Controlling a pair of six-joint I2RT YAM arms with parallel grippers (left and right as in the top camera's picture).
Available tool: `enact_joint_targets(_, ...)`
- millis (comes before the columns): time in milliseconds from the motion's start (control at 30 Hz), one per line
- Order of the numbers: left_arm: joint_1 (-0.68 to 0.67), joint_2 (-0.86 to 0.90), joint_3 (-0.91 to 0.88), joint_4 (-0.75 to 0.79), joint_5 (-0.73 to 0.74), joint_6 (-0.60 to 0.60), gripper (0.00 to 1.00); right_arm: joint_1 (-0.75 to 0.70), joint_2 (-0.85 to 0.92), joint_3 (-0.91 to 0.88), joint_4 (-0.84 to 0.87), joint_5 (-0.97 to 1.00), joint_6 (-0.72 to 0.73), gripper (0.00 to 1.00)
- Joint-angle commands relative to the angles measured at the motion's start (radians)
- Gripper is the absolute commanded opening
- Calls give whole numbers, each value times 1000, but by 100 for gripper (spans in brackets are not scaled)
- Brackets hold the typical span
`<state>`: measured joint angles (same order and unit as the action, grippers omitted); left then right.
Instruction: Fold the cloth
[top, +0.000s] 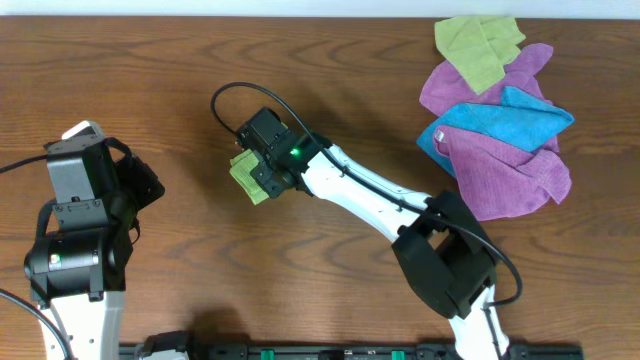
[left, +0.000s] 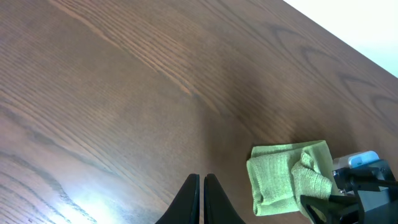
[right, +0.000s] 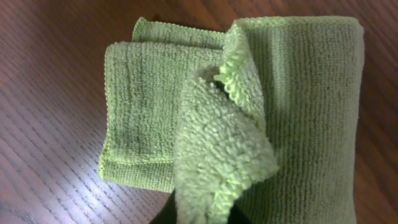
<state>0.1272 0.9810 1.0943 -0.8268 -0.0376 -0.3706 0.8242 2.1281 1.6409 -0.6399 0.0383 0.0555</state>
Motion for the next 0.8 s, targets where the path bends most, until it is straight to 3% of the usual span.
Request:
enact_joint_targets(0,4,-4,8,1,-14,-15,6,18,-14,15,6,10,-12,4)
enact_joint_targets(67,4,-4,8,1,-14,-15,6,24,-14,15,14,5,-12,5)
enact_joint_targets(133,4,-4,8,4,-15,-15,6,33,-14,15,32,-63,-13,24)
enact_joint_targets(200,4,-4,8,6,-15,-15,6,43,-14,15,48,-135,-13,32)
enact_joint_targets(233,4,-4,8,9,-15,-15,6,48,-14,15,52,-159,-13,41)
enact_joint_targets(267,4,-4,8,12,-15,-15,6,54,-14,15,50,-160,-12,57)
enact_joint_targets(300,4,-4,8,14,-15,-15,6,55,-14,15,47,-159,-13,61)
enact_joint_targets(633,4,10,0,-1,-18,13,6,-1,-76,17,38,-106,10,55)
enact_joint_targets(667,4,24,-16,-5,-14,19,13,-11,-120,20,37,-58,10,57)
enact_joint_targets(700,4,35,-28,-5,8,24,32,-14,-147,21,34,-22,10,61)
enact_joint_targets(767,4,61,-53,-7,108,71,53,-26,-228,21,11,98,6,72)
